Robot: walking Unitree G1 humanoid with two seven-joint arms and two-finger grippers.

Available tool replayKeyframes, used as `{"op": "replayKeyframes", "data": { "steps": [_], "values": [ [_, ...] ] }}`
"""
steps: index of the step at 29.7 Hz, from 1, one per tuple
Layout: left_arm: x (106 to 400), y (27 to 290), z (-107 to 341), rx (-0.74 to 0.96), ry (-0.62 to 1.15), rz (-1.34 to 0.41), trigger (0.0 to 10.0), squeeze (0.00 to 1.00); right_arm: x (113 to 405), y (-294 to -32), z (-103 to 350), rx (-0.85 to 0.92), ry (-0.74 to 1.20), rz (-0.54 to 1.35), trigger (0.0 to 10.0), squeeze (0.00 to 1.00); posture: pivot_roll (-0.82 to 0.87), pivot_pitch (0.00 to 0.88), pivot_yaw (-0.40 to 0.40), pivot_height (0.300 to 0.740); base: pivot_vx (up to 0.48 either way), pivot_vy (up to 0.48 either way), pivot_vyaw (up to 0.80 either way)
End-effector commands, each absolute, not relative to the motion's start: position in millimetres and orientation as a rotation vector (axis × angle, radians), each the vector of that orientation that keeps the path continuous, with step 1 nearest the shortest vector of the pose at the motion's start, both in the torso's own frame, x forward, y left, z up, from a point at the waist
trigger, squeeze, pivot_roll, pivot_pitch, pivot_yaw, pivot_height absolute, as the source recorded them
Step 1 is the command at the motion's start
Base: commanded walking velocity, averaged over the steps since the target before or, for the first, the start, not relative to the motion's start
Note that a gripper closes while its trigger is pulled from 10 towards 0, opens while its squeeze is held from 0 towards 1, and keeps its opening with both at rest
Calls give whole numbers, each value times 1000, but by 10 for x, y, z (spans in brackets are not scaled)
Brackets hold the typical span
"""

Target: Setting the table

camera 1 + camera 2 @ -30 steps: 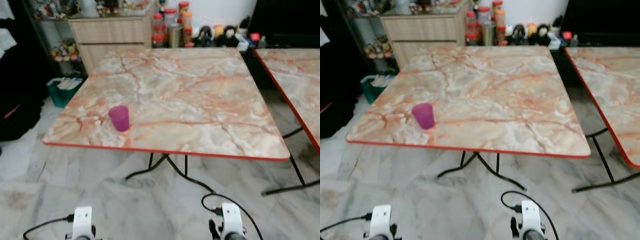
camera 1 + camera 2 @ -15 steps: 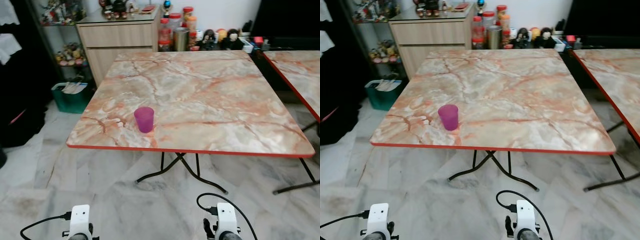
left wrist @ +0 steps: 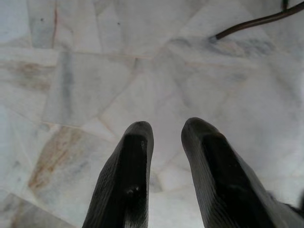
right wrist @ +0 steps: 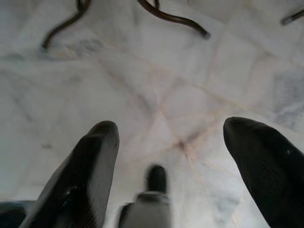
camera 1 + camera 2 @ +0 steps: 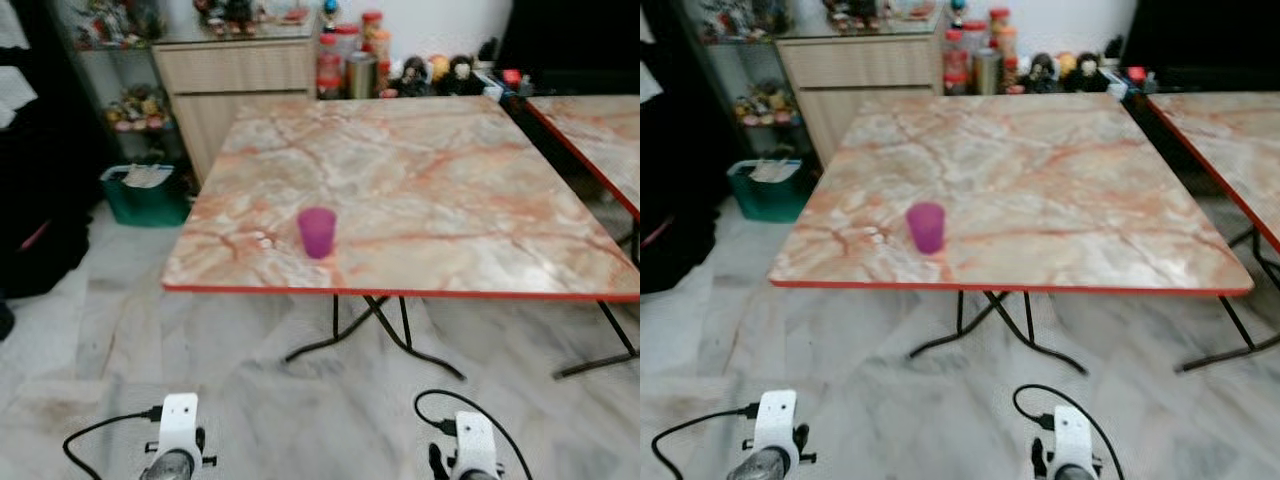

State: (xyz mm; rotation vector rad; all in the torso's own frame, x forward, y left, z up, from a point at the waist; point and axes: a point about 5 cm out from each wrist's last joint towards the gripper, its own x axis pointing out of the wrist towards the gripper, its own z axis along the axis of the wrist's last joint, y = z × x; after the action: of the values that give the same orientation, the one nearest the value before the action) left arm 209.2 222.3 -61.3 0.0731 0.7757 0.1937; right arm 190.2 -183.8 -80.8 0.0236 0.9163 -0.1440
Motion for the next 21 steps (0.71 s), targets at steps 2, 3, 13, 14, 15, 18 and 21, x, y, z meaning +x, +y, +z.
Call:
{"op": "replayKeyframes", "data": {
  "steps": [2,3,13,14,15,18,21],
  "values": [
    [2123,2177,-604,72,766,182,10000,0,1908,-1873,-801,28,914,-158,10000,0,3,0,61,740,255,0,0],
    [2122,2185,-603,72,767,183,10000,0,1913,-1869,-799,31,913,-159,10000,0,3,0,63,740,259,0,0],
    [2126,2200,-598,72,765,186,10000,0,1909,-1851,-802,40,909,-157,10000,0,6,0,66,740,258,0,0],
    [2128,2200,-596,71,764,186,10000,0,1899,-1857,-807,36,915,-161,10000,0,6,0,66,740,259,0,0],
    [2129,2199,-596,71,764,186,10000,0,1895,-1859,-809,35,916,-161,10000,0,6,0,66,740,259,0,0],
    [2131,2195,-595,70,763,184,10000,0,1891,-1865,-810,35,916,-163,10000,0,4,0,67,740,259,0,0],
    [2131,2194,-596,68,763,183,10000,0,1890,-1867,-811,34,917,-162,10000,0,2,0,68,740,256,0,0]
  ]
}}
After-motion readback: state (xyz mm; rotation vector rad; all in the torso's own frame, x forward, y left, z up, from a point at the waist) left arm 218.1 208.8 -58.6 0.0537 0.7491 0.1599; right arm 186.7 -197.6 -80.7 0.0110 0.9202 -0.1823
